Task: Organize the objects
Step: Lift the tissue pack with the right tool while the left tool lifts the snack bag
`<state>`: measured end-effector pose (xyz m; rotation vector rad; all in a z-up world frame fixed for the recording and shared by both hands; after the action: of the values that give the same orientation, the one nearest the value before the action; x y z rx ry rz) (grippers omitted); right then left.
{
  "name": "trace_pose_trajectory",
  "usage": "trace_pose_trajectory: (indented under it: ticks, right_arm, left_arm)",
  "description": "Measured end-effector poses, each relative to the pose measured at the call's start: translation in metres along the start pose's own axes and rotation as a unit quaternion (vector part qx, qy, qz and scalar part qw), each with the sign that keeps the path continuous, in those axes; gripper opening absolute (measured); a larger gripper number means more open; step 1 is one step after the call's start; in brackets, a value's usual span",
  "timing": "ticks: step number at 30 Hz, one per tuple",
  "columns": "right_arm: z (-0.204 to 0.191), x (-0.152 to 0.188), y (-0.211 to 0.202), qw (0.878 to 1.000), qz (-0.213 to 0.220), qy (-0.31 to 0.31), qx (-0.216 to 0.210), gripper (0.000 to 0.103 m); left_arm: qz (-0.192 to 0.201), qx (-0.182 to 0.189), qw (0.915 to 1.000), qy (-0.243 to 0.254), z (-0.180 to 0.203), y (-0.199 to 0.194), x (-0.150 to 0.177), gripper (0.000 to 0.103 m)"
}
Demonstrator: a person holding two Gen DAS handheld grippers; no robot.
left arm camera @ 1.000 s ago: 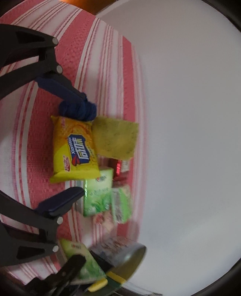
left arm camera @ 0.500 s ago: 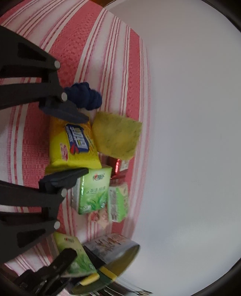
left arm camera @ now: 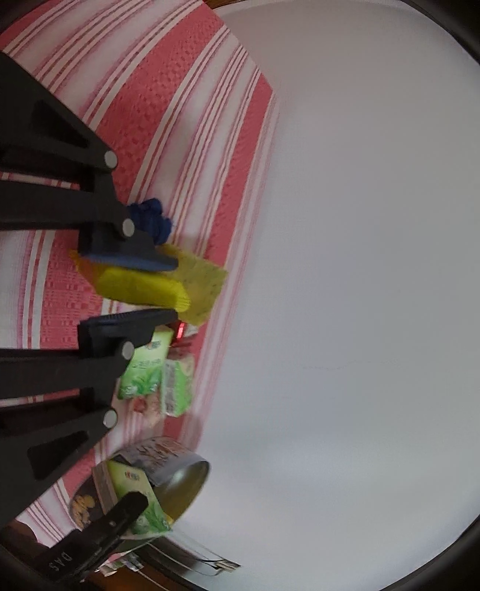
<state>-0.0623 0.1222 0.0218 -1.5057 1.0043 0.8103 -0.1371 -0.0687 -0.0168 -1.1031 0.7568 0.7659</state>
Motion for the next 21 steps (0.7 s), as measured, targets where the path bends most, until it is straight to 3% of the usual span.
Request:
trace_pose_trajectory:
  ticks: [5, 11, 13, 15, 19, 21]
  right_arm:
    - [0.000, -0.005, -0.008, 1.000, 0.023, -0.009, 0.008, 0.053]
    - [0.001, -0.004, -0.006, 1.000, 0.014, -0.010, 0.003, 0.053]
    - [0.001, -0.004, -0.006, 1.000, 0.013, -0.011, 0.002, 0.053]
    - [0.001, -0.003, -0.005, 1.000, 0.010, -0.010, 0.002, 0.053]
    - [0.004, -0.002, -0.005, 1.000, 0.008, -0.007, 0.003, 0.053]
    - [0.003, -0.001, -0.006, 1.000, 0.006, -0.006, 0.003, 0.053]
  left_arm:
    - [0.031, -0.010, 0.9994, 0.012, 0.000, -0.013, -0.006, 0.019]
    - [0.007, -0.013, 0.9998, 0.013, -0.005, -0.010, -0.002, 0.019]
    - [-0.007, -0.008, 0.9997, 0.021, -0.002, -0.007, 0.001, 0.027]
    - [-0.041, 0.005, 0.9987, 0.031, 0.006, 0.002, 0.009, 0.050]
    - [-0.089, 0.017, 0.9932, 0.072, 0.025, 0.014, 0.024, 0.061]
    - [-0.106, 0.006, 0.9899, 0.094, 0.032, 0.020, 0.028, 0.076]
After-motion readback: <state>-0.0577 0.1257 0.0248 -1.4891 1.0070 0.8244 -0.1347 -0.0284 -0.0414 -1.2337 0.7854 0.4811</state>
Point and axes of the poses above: each gripper's, at about its wrist camera, not at the fingertips, and y roughly the way its jaws point, z to its right, x to its underside, the point moved 6 cm from there along y, roughly the way its jaws point
